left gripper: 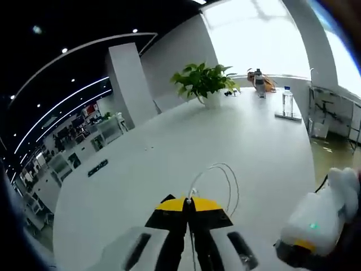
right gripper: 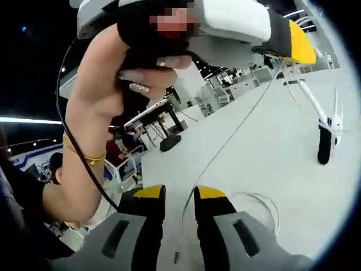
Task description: Peel open the Velcro strap on the desktop, arrange the wired earphones neatly onto it, and close the Velcro strap to secure them.
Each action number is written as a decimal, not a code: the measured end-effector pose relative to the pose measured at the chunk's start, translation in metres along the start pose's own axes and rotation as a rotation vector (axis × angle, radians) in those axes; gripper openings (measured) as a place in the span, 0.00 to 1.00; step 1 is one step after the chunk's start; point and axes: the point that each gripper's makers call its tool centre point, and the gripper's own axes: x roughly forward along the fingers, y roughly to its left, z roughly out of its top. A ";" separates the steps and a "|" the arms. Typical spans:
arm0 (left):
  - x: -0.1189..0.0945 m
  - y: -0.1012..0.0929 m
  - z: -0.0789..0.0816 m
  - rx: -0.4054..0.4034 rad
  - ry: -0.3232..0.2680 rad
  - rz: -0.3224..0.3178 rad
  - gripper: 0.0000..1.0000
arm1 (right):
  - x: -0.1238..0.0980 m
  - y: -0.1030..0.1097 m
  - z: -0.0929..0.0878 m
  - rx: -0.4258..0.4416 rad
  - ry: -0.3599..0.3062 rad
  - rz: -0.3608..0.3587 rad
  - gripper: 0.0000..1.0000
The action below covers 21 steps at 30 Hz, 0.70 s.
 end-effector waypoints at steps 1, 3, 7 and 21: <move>0.000 0.000 0.001 0.004 -0.002 0.002 0.06 | -0.001 0.003 -0.002 -0.008 0.006 0.006 0.21; -0.001 0.001 0.003 0.013 -0.004 0.005 0.06 | -0.003 0.006 -0.005 -0.023 0.016 0.009 0.19; -0.003 0.004 0.003 0.019 -0.005 0.019 0.06 | -0.016 0.009 -0.011 -0.047 0.029 0.007 0.13; -0.005 0.025 0.001 -0.003 -0.009 0.043 0.06 | -0.053 -0.004 -0.004 -0.120 0.001 -0.066 0.05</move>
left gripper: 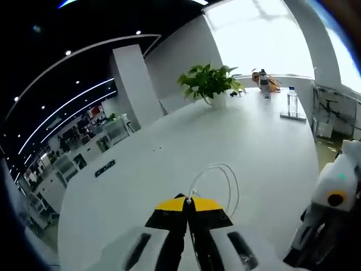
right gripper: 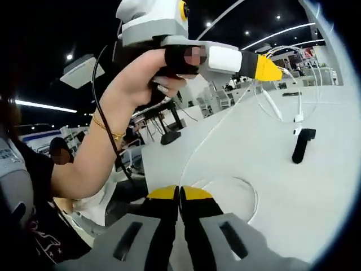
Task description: Peel open the Velcro strap on the desktop, arrange the wired earphones neatly onto it, and close the Velcro strap to secure them.
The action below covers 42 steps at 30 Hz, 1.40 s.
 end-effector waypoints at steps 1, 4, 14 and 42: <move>0.000 0.001 -0.001 -0.001 0.000 0.001 0.06 | -0.002 0.000 0.001 -0.008 0.000 -0.003 0.05; -0.002 0.004 -0.002 -0.003 -0.002 0.006 0.06 | -0.015 -0.009 0.005 -0.074 0.007 -0.058 0.04; -0.024 0.011 0.020 0.024 -0.080 0.066 0.06 | -0.089 -0.074 0.051 -0.326 -0.113 -0.508 0.04; -0.084 -0.020 0.070 0.013 -0.315 0.010 0.06 | -0.271 -0.188 0.104 -0.494 -0.434 -1.298 0.06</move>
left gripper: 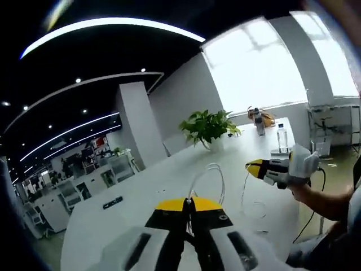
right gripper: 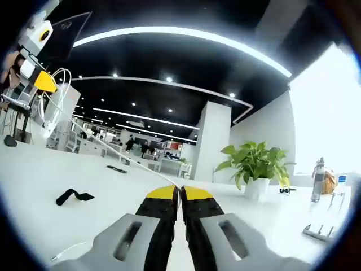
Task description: Peel open the Velcro strap on the desktop, arrange the wired earphones neatly onto it, and close the Velcro strap to secure them.
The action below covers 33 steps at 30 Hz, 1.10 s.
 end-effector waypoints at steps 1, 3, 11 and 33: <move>-0.001 0.002 0.000 0.001 -0.001 0.007 0.06 | 0.000 -0.007 -0.002 0.002 0.006 -0.013 0.06; -0.002 0.008 -0.002 -0.006 -0.002 0.021 0.06 | -0.001 -0.024 -0.006 0.007 0.014 -0.049 0.06; 0.003 0.022 -0.020 -0.051 0.021 0.036 0.06 | -0.014 -0.073 0.005 0.019 -0.001 -0.102 0.06; 0.037 -0.009 -0.117 -0.300 0.192 -0.099 0.06 | -0.007 -0.055 0.099 -0.151 -0.185 0.106 0.05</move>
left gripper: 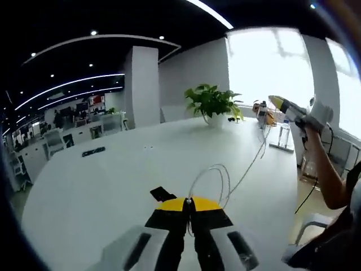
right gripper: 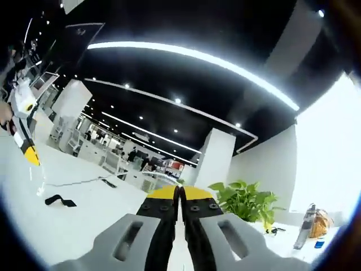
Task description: Peel open the Velcro strap on the desktop, arrange the wired earphones neatly onto it, and close the Velcro strap to secure them.
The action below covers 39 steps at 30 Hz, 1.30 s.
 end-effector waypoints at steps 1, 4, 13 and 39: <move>0.003 -0.002 -0.004 -0.009 0.007 -0.009 0.06 | 0.000 0.009 0.003 0.008 -0.009 0.031 0.05; 0.010 -0.004 -0.014 -0.034 0.029 -0.019 0.06 | 0.000 0.035 0.009 0.013 -0.037 0.124 0.05; 0.022 0.001 -0.036 -0.155 0.076 -0.021 0.06 | 0.006 0.127 -0.015 -0.099 0.030 0.365 0.05; 0.025 0.030 -0.059 -0.211 0.113 0.065 0.06 | 0.034 0.221 -0.044 -0.192 0.095 0.608 0.05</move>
